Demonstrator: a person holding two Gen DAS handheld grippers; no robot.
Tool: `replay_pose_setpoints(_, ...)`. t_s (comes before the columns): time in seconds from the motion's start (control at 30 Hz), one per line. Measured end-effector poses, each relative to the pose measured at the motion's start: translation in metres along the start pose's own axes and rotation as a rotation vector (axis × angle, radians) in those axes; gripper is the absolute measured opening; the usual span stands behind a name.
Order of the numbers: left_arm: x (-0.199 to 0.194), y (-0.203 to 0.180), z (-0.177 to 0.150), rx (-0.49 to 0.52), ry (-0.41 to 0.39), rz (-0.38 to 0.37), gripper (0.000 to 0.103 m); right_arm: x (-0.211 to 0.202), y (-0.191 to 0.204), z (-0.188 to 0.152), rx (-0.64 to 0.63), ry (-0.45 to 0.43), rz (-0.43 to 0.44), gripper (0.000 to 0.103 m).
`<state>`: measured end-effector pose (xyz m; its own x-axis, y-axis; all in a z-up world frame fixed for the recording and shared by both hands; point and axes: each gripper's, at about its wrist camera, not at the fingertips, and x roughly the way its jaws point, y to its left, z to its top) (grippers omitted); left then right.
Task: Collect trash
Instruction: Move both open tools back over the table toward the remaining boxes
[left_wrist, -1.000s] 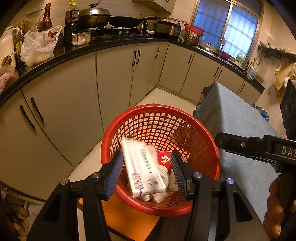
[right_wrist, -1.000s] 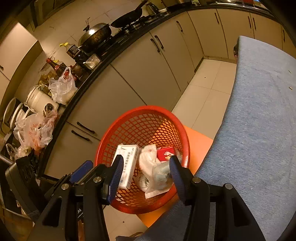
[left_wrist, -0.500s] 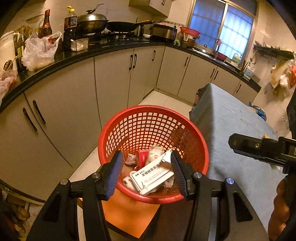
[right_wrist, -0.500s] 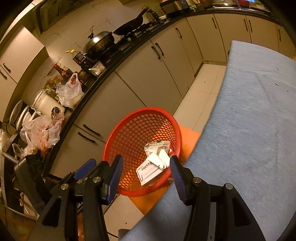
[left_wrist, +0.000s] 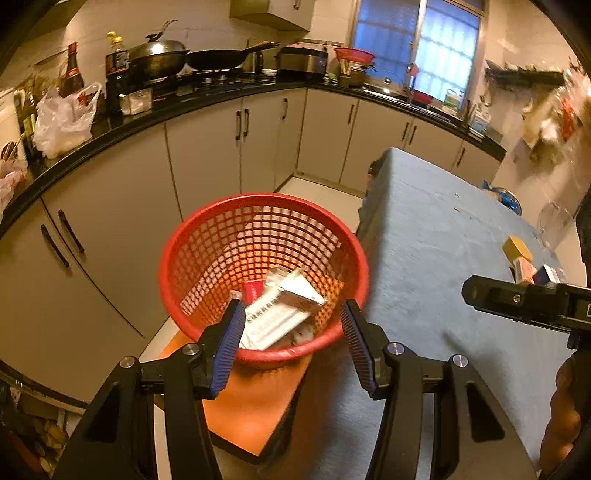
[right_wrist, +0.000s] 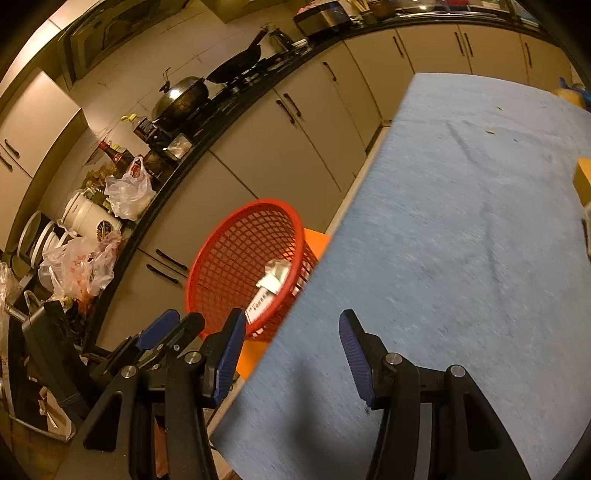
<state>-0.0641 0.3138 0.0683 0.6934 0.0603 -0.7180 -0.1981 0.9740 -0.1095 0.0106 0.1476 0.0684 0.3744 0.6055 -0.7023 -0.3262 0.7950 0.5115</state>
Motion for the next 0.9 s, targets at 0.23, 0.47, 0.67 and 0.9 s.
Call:
replay_pose_setpoints(0.23, -0.012, -0.031, -0.011, 0.066, -0.001, -0.018, 0.054, -0.024, -0.019, -0.017, 0.021, -0.024, 0.000, 0.057)
replay_pose_setpoints(0.47, -0.021, -0.073, -0.021, 0.142, 0.002, -0.058, 0.055, -0.057, -0.049, -0.034, 0.072, -0.070, -0.008, 0.057)
replay_pose_setpoints(0.67, -0.019, -0.116, -0.027, 0.217, 0.025, -0.097, 0.056, -0.095, -0.094, -0.046, 0.145, -0.132, -0.032, 0.057)
replay_pose_setpoints(0.9, -0.012, -0.164, -0.036, 0.308, 0.058, -0.159, 0.056, -0.159, -0.169, -0.039, 0.271, -0.256, -0.128, 0.057)
